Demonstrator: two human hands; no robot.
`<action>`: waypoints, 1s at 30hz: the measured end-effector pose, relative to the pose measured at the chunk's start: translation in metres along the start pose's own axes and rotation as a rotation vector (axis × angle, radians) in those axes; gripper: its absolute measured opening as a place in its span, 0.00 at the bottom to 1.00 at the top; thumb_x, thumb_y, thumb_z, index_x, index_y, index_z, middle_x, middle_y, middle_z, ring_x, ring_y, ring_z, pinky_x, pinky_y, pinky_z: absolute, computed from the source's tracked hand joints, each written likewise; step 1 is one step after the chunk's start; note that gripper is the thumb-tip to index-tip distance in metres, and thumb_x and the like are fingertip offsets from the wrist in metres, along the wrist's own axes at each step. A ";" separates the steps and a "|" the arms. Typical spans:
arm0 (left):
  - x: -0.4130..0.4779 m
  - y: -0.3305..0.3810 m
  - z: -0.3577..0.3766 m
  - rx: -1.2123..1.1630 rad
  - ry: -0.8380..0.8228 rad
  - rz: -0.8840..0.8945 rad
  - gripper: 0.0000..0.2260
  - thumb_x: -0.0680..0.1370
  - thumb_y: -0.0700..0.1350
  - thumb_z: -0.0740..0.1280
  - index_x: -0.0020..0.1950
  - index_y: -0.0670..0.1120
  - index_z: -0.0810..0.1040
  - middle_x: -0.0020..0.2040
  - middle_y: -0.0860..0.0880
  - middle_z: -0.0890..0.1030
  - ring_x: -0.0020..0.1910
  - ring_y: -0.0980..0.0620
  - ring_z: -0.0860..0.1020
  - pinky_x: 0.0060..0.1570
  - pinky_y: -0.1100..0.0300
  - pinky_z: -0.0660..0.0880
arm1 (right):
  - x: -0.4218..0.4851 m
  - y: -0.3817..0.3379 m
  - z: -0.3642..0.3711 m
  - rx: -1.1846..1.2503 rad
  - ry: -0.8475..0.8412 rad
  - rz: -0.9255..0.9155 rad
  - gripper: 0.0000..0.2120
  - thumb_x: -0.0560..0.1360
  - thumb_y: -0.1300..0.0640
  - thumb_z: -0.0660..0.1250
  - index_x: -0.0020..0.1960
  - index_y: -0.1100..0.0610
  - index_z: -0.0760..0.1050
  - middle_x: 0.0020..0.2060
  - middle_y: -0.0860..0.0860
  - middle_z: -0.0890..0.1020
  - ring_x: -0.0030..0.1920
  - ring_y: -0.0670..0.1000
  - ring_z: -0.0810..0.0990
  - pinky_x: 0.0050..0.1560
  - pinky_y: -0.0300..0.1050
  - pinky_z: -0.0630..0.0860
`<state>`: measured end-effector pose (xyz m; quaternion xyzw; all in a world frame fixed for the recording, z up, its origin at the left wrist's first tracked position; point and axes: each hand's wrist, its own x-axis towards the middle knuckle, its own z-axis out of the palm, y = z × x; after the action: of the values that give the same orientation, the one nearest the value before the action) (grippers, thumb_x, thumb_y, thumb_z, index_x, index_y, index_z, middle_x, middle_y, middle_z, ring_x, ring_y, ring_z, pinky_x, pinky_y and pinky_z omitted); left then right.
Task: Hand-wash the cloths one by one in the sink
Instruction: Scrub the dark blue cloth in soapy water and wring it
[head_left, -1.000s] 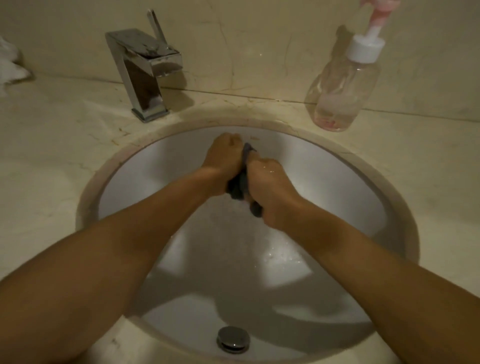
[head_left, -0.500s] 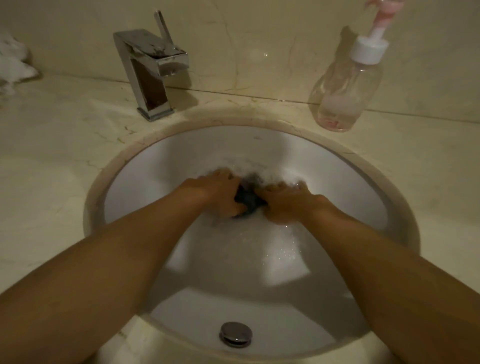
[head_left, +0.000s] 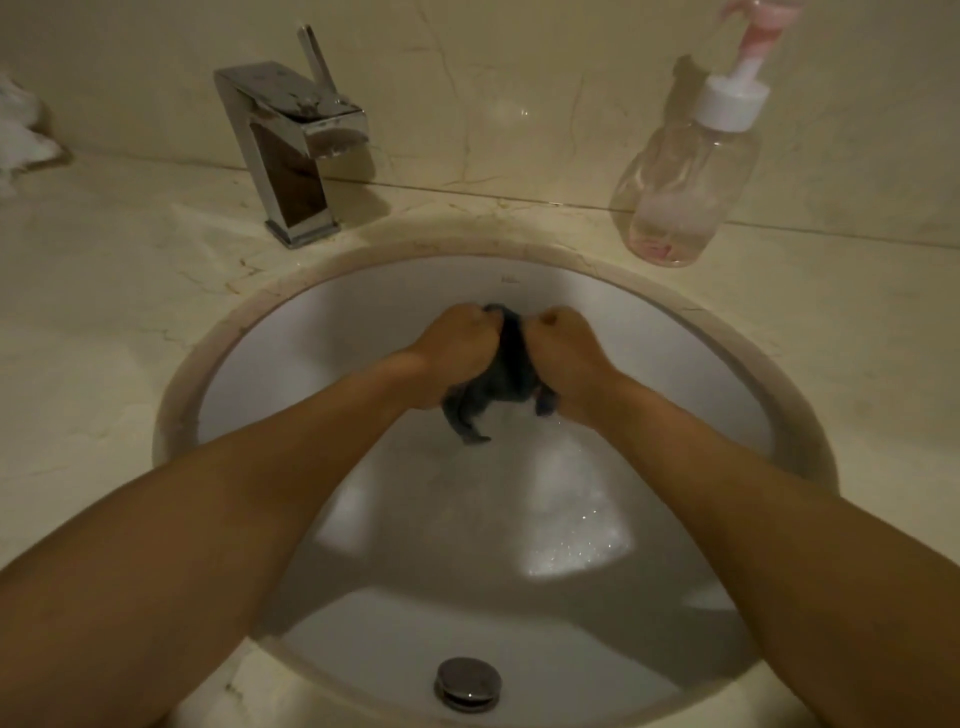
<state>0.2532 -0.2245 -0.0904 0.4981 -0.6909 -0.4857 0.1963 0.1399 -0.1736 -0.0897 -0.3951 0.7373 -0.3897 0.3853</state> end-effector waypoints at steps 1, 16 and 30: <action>0.000 0.000 -0.002 -0.102 0.048 -0.013 0.16 0.85 0.44 0.56 0.50 0.39 0.80 0.46 0.43 0.83 0.46 0.44 0.81 0.49 0.50 0.80 | -0.010 -0.006 0.011 0.047 -0.017 -0.015 0.13 0.85 0.54 0.58 0.58 0.64 0.74 0.45 0.63 0.80 0.35 0.59 0.78 0.18 0.39 0.68; -0.022 0.028 -0.003 -0.277 0.290 -0.130 0.14 0.86 0.45 0.54 0.54 0.40 0.76 0.49 0.39 0.81 0.49 0.39 0.82 0.53 0.42 0.81 | -0.028 -0.016 0.026 0.194 0.028 0.002 0.10 0.86 0.50 0.55 0.61 0.51 0.73 0.41 0.54 0.81 0.32 0.52 0.81 0.22 0.40 0.71; -0.032 0.038 0.008 -0.410 0.083 -0.118 0.14 0.86 0.44 0.55 0.56 0.40 0.78 0.49 0.39 0.82 0.45 0.45 0.83 0.42 0.55 0.81 | -0.008 -0.018 0.004 0.119 0.085 -0.110 0.10 0.84 0.55 0.60 0.57 0.58 0.79 0.48 0.56 0.84 0.48 0.57 0.84 0.44 0.50 0.83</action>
<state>0.2422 -0.1911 -0.0545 0.5070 -0.5387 -0.6058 0.2928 0.1512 -0.1741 -0.0736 -0.3946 0.7055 -0.4701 0.3545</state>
